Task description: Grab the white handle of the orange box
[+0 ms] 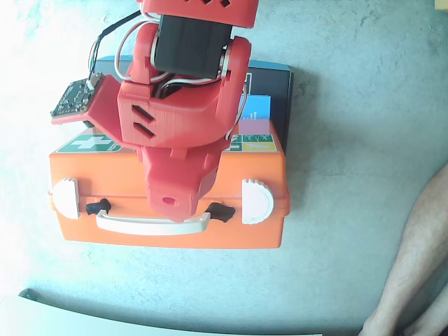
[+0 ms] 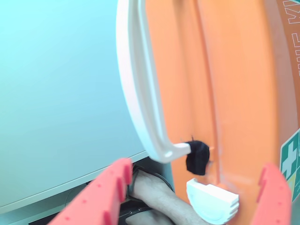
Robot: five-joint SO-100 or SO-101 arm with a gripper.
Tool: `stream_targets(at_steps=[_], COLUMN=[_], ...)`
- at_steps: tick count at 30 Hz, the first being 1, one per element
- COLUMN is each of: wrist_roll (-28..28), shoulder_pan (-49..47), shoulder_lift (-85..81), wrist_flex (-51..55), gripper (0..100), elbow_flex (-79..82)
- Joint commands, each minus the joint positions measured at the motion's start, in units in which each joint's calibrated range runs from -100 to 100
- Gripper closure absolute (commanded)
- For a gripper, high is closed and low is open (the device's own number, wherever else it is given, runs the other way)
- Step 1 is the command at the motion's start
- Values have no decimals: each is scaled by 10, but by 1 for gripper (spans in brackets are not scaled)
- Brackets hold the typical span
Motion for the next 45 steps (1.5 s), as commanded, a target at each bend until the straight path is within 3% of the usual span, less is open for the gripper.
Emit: stream_targets(at_steps=[1, 8, 45], wrist_roll=[1, 2, 1], shoulder_pan=[-4, -9, 11], shoulder_lift=[54, 93, 293], wrist_flex=[-56, -69, -61], gripper=[71, 82, 82], elbow_flex=[11, -6, -242])
